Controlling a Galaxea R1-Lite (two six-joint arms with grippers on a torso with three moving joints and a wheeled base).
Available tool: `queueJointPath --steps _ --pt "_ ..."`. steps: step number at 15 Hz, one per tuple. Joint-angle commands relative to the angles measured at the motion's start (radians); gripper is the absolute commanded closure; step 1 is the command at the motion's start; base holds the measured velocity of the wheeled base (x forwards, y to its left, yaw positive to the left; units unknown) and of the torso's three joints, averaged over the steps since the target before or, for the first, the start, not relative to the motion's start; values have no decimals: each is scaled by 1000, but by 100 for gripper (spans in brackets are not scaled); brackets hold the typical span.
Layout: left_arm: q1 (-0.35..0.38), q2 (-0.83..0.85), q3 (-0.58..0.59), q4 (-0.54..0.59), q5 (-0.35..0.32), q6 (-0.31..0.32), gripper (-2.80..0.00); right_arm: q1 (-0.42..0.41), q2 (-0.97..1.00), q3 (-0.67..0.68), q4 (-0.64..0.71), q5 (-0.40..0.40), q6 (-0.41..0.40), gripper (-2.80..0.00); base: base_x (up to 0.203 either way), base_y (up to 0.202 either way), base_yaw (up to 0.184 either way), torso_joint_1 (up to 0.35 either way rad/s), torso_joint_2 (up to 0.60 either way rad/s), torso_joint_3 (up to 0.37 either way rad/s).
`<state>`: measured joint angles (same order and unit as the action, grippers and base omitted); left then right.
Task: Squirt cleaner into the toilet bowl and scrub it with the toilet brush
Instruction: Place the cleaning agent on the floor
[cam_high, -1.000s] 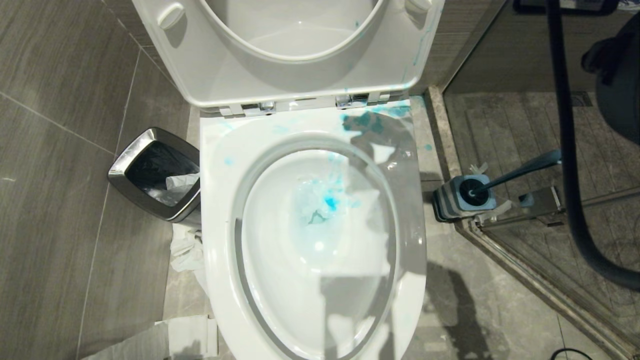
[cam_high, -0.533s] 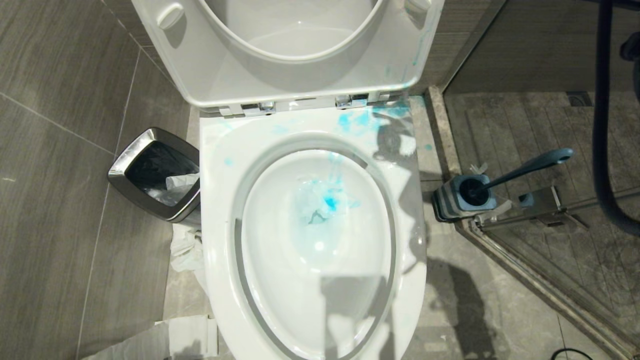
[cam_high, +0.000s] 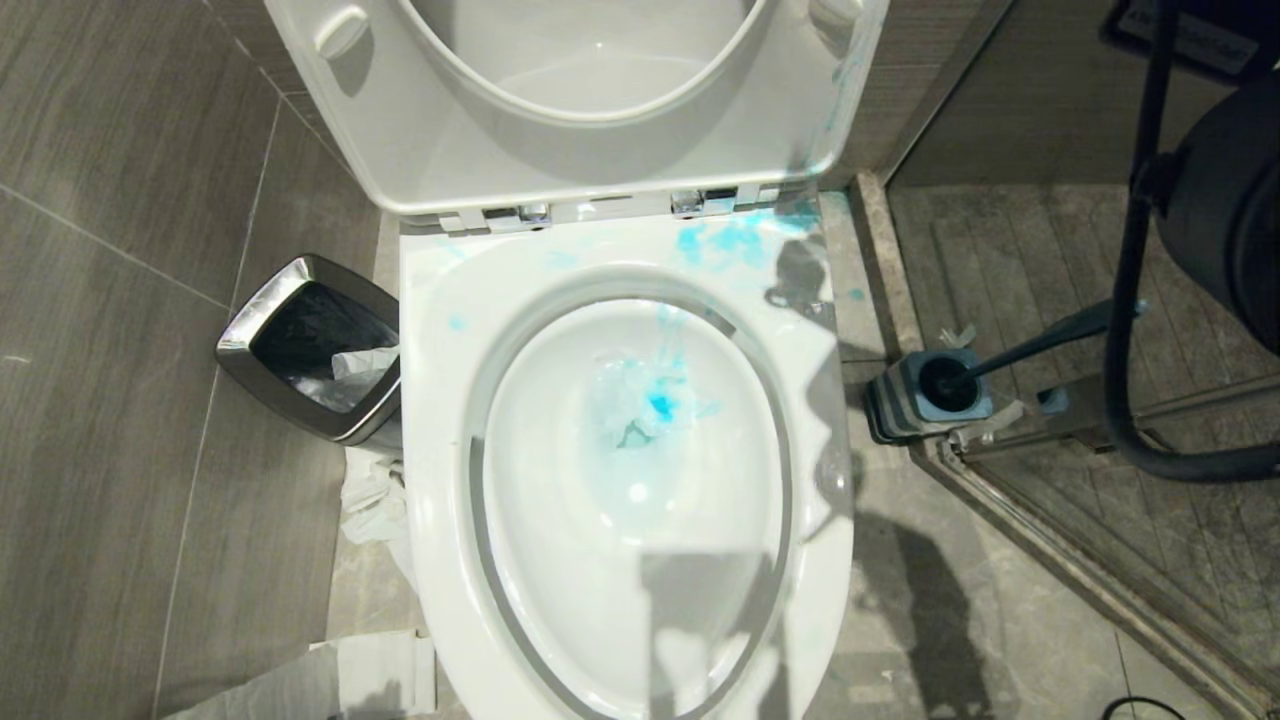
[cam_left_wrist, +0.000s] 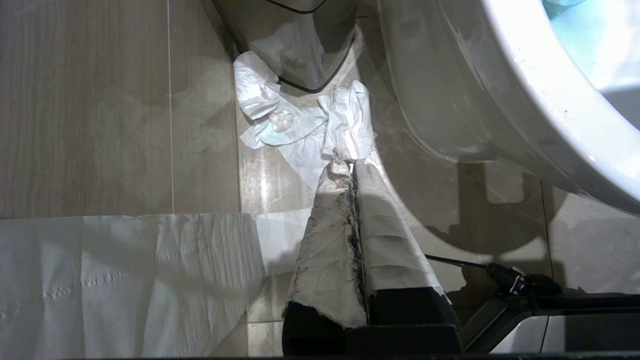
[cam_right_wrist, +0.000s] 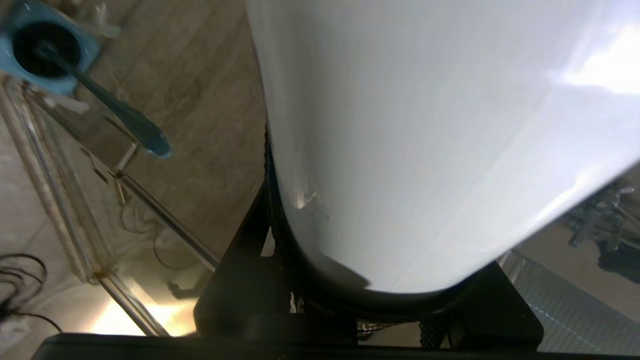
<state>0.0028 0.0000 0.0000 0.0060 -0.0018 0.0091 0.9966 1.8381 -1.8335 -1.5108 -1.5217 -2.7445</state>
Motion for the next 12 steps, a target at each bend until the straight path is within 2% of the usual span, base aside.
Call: queueJointPath --steps 1,3,7,10,12 --pt "0 2 0 0 0 0 0 -6 -31 53 55 -8 -16 0 0 0 0 0 0 0" --pt "0 2 0 0 0 0 0 -4 -39 93 13 -8 -16 0 0 0 0 0 0 0" --pt "0 2 0 0 0 0 0 -16 -37 21 -1 -8 -16 0 0 0 0 0 0 0" --pt "0 2 0 0 0 0 0 -109 -46 -134 -8 -8 -16 0 0 0 0 0 0 0" --pt "0 2 0 0 0 0 0 -201 -41 -155 -17 -8 -16 0 0 0 0 0 0 0"
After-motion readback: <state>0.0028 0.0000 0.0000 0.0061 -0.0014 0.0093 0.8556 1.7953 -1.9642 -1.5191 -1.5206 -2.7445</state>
